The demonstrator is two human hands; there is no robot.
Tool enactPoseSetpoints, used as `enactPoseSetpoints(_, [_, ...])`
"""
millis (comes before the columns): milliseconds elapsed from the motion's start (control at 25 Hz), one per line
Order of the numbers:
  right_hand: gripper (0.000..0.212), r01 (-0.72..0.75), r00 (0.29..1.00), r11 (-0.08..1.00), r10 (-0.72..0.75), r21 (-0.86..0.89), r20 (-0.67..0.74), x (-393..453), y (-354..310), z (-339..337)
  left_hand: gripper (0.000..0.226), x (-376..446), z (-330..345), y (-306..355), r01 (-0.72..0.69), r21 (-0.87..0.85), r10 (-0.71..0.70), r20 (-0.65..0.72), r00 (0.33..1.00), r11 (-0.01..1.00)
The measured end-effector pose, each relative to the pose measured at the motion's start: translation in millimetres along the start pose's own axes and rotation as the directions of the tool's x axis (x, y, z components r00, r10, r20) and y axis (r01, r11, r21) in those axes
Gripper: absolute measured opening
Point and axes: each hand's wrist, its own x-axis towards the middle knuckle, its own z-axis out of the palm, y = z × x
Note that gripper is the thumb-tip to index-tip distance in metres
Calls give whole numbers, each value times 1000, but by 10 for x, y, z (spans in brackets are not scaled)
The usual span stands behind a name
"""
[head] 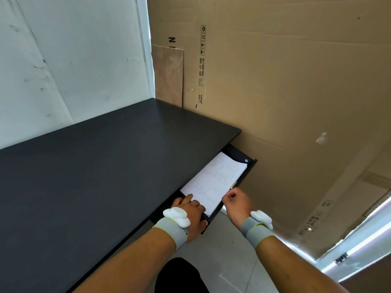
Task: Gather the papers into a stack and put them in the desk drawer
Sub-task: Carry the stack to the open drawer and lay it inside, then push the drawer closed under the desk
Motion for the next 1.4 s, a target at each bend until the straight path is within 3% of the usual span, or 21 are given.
enactPoseSetpoints(120, [26,-127,988,966,142,225,-53,-60,322,41,53,-102,-143,-69,-82,35,85,-106,991,996])
enactPoseSetpoints(240, [54,-335,939,833,260,441,223,-78,397,107,58,-192,-303,-257,-92,134,124,-256,959,987])
enactPoseSetpoints(360, [56,-531,840,638,310,558,445,-125,244,114,70,-203,-347,-467,57,116,-29,-233,972,992])
enactPoseSetpoints(440, [54,-571,817,555,309,605,487,-153,185,134,75,-179,-324,-553,126,36,-117,-192,974,991])
enactPoseSetpoints(560, [51,-568,821,501,284,653,496,-173,154,194,74,-189,-276,-581,135,-44,-141,-193,971,990])
enactPoseSetpoints(760, [52,-555,829,541,299,631,473,-170,73,170,58,-151,-351,-619,128,-148,-157,-201,967,981])
enactPoseSetpoints(920, [49,-541,833,594,285,596,473,-138,55,191,50,-118,-617,-587,126,-195,-147,-97,984,973])
enactPoseSetpoints(1120, [74,-461,880,720,293,518,375,-33,94,284,54,-101,-694,-655,128,-135,-134,-40,990,983])
enactPoseSetpoints(1240, [66,-399,914,777,294,488,279,15,-36,309,57,-78,-659,-708,120,-137,-126,-31,992,983])
enactPoseSetpoints(1400, [60,-341,934,847,256,407,251,78,-306,374,56,-68,-655,-707,121,-141,-127,-39,991,983])
